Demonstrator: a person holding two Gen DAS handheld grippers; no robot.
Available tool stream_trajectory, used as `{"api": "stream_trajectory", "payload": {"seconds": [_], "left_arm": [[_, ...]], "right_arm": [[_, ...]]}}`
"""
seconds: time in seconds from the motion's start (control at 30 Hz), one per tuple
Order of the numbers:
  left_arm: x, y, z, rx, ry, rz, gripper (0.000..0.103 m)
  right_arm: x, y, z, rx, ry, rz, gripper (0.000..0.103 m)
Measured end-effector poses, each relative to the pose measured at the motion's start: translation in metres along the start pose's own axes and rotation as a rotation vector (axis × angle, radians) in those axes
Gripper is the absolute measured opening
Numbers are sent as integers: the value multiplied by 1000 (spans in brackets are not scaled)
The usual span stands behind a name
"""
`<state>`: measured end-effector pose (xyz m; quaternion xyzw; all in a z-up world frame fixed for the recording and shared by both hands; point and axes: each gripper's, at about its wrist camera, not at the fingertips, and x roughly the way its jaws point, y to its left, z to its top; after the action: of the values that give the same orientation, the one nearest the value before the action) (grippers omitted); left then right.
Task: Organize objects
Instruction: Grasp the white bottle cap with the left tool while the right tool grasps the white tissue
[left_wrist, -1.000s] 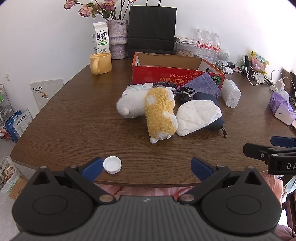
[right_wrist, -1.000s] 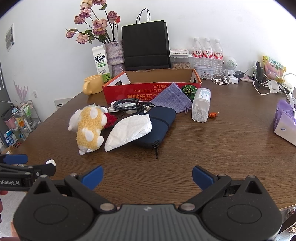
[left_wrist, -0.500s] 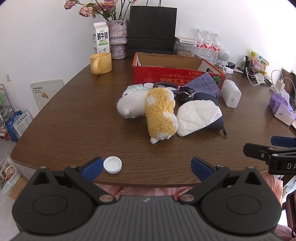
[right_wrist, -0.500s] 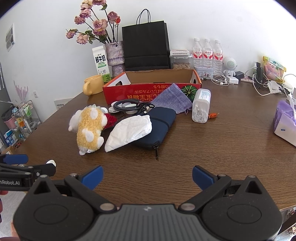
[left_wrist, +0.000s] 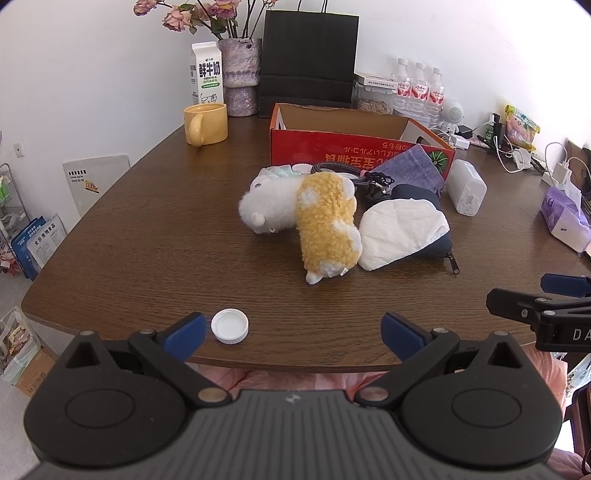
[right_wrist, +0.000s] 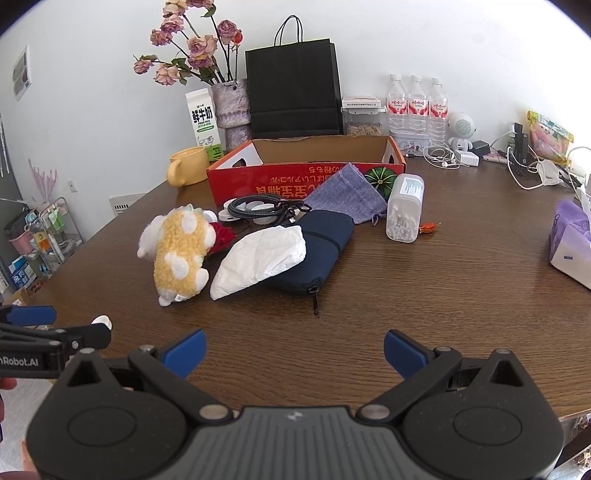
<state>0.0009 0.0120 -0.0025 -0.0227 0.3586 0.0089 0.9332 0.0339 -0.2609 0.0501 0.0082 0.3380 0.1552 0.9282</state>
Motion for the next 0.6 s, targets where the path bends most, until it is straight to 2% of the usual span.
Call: {"api": "stream_trajectory", "payload": {"seconds": [0.13, 0.2, 0.27, 0.6], "left_arm": [[5, 10, -3, -24, 10, 21, 99], [9, 15, -5, -37, 21, 31, 94], [13, 20, -7, -47, 32, 35, 83], [35, 32, -11, -71, 53, 67, 74]], "right_arm": [[5, 1, -1, -14, 1, 3, 103], [7, 1, -1, -25, -3, 5, 103], [11, 2, -1, -29, 0, 6, 103], [27, 8, -1, -51, -3, 14, 103]]}}
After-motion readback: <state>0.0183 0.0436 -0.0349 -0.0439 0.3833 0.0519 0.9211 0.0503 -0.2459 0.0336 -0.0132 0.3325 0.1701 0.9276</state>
